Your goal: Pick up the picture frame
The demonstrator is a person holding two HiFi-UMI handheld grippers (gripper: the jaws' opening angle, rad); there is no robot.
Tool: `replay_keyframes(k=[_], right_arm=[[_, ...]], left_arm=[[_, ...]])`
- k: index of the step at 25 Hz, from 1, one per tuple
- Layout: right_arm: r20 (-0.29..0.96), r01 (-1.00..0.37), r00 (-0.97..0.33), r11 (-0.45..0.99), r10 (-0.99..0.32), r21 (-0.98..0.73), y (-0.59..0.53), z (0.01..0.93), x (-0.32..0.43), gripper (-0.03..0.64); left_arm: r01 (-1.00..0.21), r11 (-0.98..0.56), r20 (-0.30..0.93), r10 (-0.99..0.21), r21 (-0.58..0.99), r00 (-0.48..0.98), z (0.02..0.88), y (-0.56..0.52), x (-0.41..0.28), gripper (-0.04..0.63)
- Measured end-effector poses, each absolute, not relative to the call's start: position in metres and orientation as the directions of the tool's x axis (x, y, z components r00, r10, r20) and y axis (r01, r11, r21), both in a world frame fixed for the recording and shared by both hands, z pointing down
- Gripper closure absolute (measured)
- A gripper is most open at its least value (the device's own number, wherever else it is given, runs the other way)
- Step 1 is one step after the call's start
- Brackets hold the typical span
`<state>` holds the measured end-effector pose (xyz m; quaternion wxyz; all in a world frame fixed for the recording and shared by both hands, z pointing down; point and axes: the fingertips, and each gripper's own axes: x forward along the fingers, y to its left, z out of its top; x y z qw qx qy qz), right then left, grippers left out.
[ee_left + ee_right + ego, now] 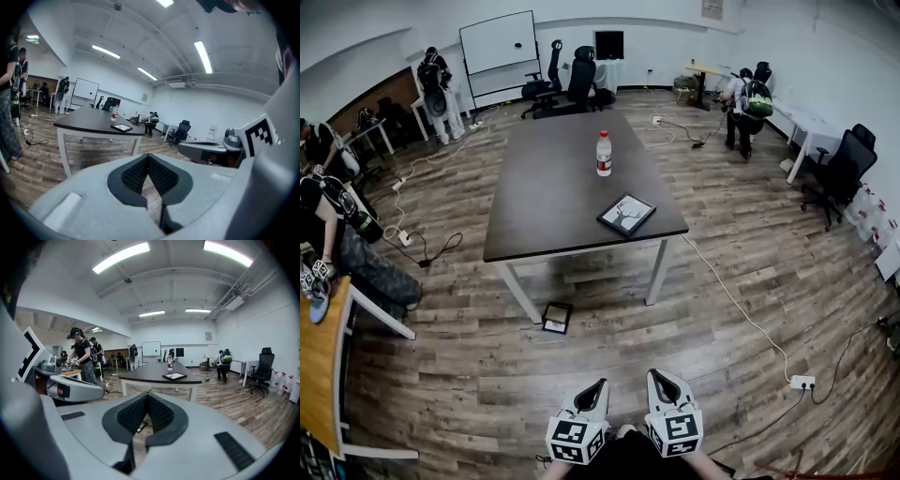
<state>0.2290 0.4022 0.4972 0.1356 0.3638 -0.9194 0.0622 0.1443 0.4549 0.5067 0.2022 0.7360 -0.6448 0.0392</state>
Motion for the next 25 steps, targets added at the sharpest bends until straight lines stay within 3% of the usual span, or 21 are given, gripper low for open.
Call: replay_keyframes(k=[11, 25], right_arm=[[0.327, -0.679, -0.701, 0.733, -0.633, -0.037, 0.377, 0.513, 0.216, 0.611], [0.361, -0.728, -0.640, 0.686, -0.678, -0.003, 0.270, 0.513, 0.108, 0.611]], left_arm=[[-0.956, -0.112, 0.329, -0.923, 0.272, 0.202, 0.525, 0.414, 0.135, 0.586], [-0.938, -0.192, 0.304, -0.910, 0.289, 0.281, 0.515, 0.296, 0.021, 0.586]])
